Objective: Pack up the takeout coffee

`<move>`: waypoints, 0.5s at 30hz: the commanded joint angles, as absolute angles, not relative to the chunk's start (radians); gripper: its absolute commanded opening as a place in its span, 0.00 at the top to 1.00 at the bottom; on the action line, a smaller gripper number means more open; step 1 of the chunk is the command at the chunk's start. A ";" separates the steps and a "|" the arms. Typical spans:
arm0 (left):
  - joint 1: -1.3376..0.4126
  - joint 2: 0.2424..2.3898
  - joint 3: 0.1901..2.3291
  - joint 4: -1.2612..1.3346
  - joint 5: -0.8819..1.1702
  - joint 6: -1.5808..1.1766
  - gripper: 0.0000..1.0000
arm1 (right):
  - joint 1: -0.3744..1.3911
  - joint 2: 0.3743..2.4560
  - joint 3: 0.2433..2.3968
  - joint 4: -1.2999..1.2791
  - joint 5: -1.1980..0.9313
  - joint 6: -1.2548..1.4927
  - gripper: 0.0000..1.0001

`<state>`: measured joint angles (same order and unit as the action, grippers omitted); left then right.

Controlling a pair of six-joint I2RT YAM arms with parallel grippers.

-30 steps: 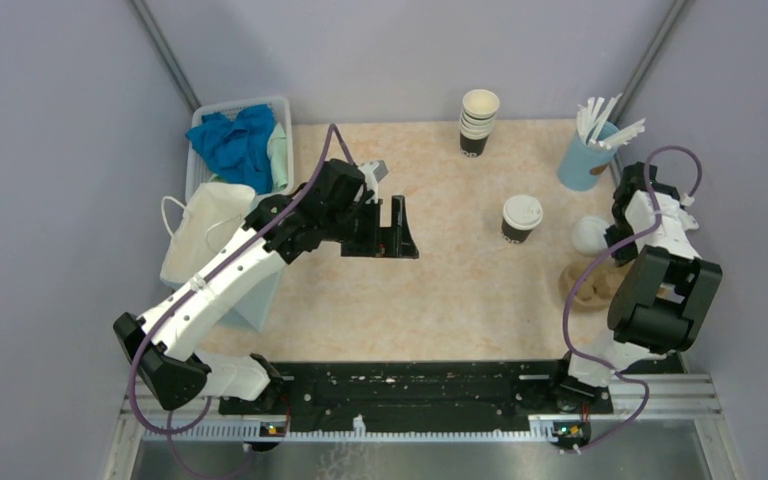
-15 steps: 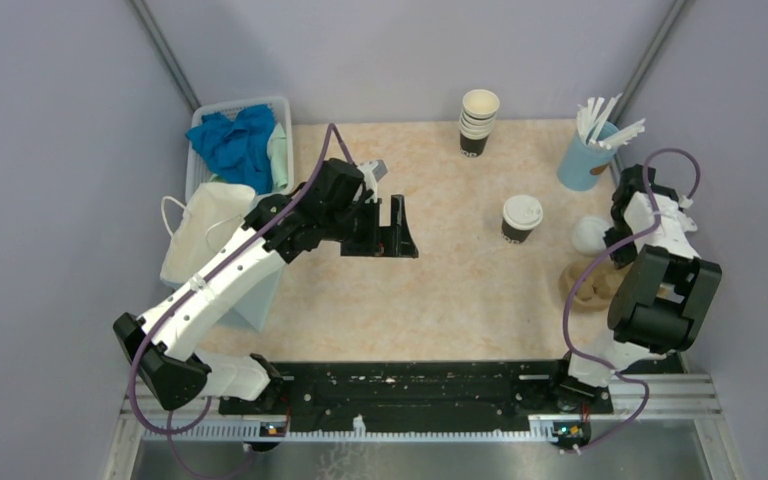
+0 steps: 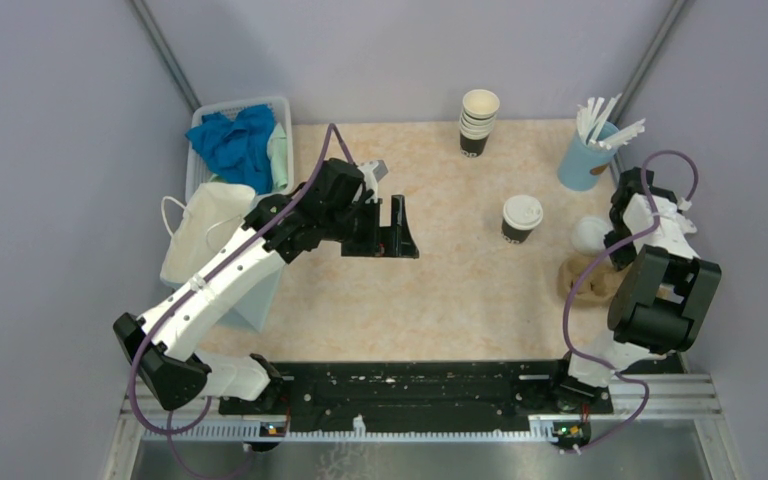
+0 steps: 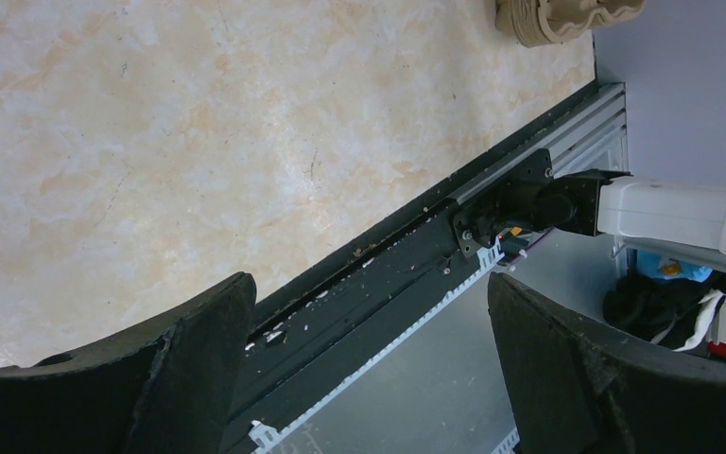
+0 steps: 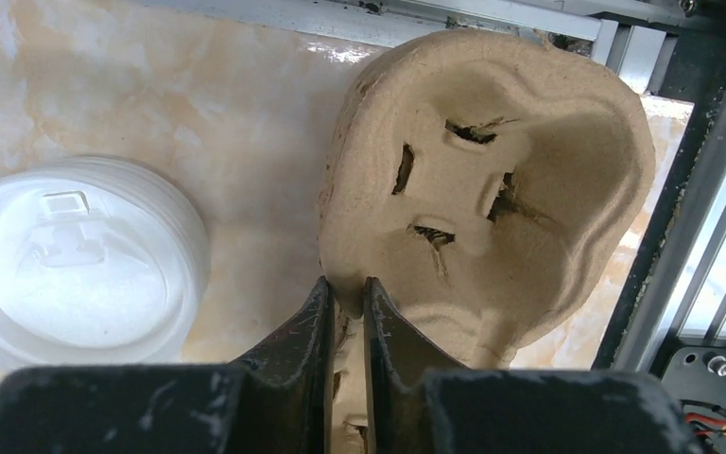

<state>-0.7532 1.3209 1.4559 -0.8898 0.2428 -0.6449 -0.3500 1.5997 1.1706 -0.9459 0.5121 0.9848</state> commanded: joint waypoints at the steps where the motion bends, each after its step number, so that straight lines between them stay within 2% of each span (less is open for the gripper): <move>1: -0.750 1.309 1.456 -0.849 0.256 -0.648 0.02 | -0.350 1.560 1.199 -0.960 0.533 0.983 0.81; 3: -0.750 1.307 1.450 -0.845 0.260 -0.652 0.02 | -0.350 1.559 1.198 -0.962 0.535 0.983 0.65; 4: -0.750 1.307 1.450 -0.844 0.262 -0.652 0.02 | -0.351 1.559 1.198 -0.962 0.532 0.983 0.62; 6: -0.751 1.306 1.448 -0.843 0.263 -0.653 0.02 | -0.351 1.559 1.197 -0.963 0.527 0.983 0.63; 10: -0.750 1.301 1.447 -0.844 0.262 -0.654 0.02 | -0.350 1.550 1.196 -0.960 0.526 0.977 0.73; 12: -0.750 1.301 1.446 -0.845 0.261 -0.655 0.02 | -0.350 1.546 1.199 -0.960 0.525 0.974 0.74; 13: -0.750 1.299 1.446 -0.846 0.262 -0.656 0.02 | -0.350 1.546 1.201 -0.963 0.527 0.971 0.73; 15: -0.750 1.299 1.446 -0.844 0.261 -0.655 0.02 | -0.350 1.540 1.203 -0.963 0.532 0.968 0.63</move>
